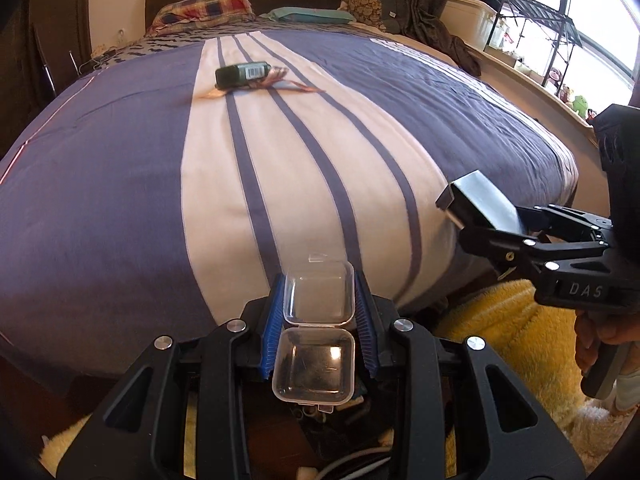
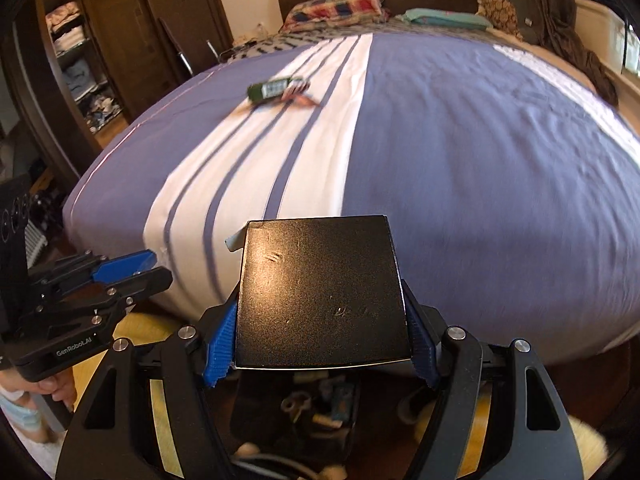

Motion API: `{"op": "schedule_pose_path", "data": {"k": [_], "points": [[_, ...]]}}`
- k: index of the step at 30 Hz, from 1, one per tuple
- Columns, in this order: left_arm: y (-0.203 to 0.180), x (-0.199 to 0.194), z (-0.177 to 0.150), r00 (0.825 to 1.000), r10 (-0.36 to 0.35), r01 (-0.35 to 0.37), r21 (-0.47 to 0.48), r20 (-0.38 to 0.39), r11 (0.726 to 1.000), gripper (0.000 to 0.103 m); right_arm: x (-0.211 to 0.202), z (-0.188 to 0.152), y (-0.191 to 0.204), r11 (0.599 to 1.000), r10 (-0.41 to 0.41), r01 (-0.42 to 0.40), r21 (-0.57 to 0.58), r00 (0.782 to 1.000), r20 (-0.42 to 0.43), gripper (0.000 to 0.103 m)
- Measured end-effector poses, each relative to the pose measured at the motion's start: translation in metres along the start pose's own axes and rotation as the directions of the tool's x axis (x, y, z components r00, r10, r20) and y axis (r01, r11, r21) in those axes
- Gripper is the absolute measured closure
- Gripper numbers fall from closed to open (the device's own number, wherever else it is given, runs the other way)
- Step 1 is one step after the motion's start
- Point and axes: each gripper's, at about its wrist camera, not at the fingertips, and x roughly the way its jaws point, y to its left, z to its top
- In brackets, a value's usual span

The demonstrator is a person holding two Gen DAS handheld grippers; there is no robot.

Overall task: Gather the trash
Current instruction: 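Carry the clear case and black box down past the bed edge to the bin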

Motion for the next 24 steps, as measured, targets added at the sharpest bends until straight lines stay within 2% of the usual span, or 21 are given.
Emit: {"op": "schedule_pose_path", "data": {"k": [7,13,20,24], "points": [[0.0,0.019,-0.042,0.996,-0.014,0.011,-0.035,-0.091,0.999,0.072,0.017,-0.044,0.005,0.999,0.031,-0.029,0.028,0.995,-0.093,0.031],[0.004,0.045,-0.071,0.983,-0.021,0.009,-0.068,-0.181,0.998,0.072,0.042,-0.067,0.008,0.999,0.02,-0.012,0.044,0.984,-0.18,0.031],[0.008,0.081,-0.106,0.953,-0.058,0.026,-0.111,-0.296,0.993,0.072,0.079,-0.091,0.014,0.998,0.013,0.003,0.057,0.959,-0.284,0.031],[0.01,0.098,-0.113,0.936,-0.083,0.04,-0.132,-0.342,0.99,0.072,0.098,-0.102,0.015,0.997,0.016,0.011,0.078,0.941,-0.339,0.031]]}}
